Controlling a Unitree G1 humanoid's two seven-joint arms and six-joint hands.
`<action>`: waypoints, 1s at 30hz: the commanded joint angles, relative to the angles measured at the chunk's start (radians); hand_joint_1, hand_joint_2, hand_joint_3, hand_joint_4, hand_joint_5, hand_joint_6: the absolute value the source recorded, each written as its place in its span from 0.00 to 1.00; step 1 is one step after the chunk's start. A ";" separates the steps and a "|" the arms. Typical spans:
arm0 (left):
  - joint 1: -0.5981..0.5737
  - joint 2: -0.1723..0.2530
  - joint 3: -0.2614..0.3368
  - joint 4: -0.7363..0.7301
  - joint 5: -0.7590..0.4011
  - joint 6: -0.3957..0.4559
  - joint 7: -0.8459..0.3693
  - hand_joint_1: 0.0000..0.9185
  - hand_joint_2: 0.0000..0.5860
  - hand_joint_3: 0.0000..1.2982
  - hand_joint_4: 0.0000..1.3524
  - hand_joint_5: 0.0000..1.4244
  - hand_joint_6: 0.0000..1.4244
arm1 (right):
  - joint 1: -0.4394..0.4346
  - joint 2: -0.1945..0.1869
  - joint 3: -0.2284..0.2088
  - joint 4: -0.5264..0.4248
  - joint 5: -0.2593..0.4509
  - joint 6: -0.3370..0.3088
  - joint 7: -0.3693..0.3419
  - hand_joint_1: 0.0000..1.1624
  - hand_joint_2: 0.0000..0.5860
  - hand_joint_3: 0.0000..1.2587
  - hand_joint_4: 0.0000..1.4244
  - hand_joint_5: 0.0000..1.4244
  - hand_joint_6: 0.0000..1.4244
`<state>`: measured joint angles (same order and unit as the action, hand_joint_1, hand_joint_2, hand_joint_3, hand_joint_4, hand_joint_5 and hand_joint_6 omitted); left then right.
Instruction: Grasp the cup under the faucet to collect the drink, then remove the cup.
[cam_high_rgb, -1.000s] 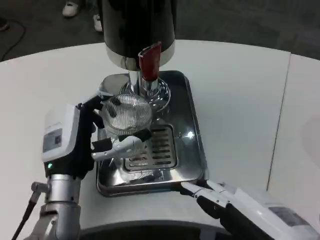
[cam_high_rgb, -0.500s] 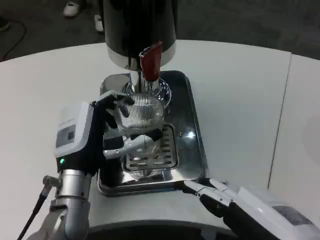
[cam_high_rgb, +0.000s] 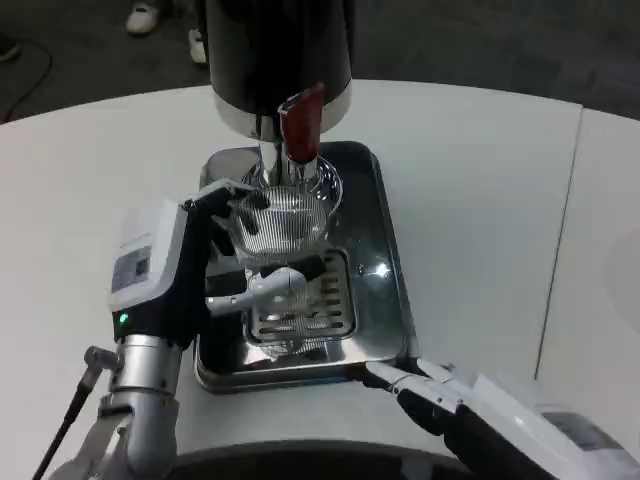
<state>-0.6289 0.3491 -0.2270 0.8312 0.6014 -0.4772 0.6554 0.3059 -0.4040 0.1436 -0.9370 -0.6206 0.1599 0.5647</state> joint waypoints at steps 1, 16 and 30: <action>0.019 0.009 -0.024 -0.001 0.015 0.011 -0.030 0.75 0.14 0.55 0.50 0.56 0.63 | 0.005 -0.001 0.000 0.005 0.007 -0.011 -0.010 0.31 0.90 0.08 0.07 0.02 0.00; 0.020 0.015 -0.044 -0.041 0.028 0.037 -0.019 0.75 0.14 0.55 0.50 0.56 0.63 | 0.014 0.001 0.002 0.001 0.006 -0.013 -0.012 0.31 0.90 0.08 0.07 0.02 0.00; 0.032 0.016 -0.022 -0.045 0.017 0.029 -0.007 0.40 0.30 0.33 0.30 0.40 0.42 | 0.003 0.006 0.012 0.010 0.002 -0.010 -0.017 0.31 0.90 0.08 0.07 0.02 0.00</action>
<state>-0.6232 0.3565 -0.2567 0.7916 0.6206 -0.4541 0.6436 0.3073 -0.4021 0.1521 -0.9331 -0.6211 0.1592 0.5610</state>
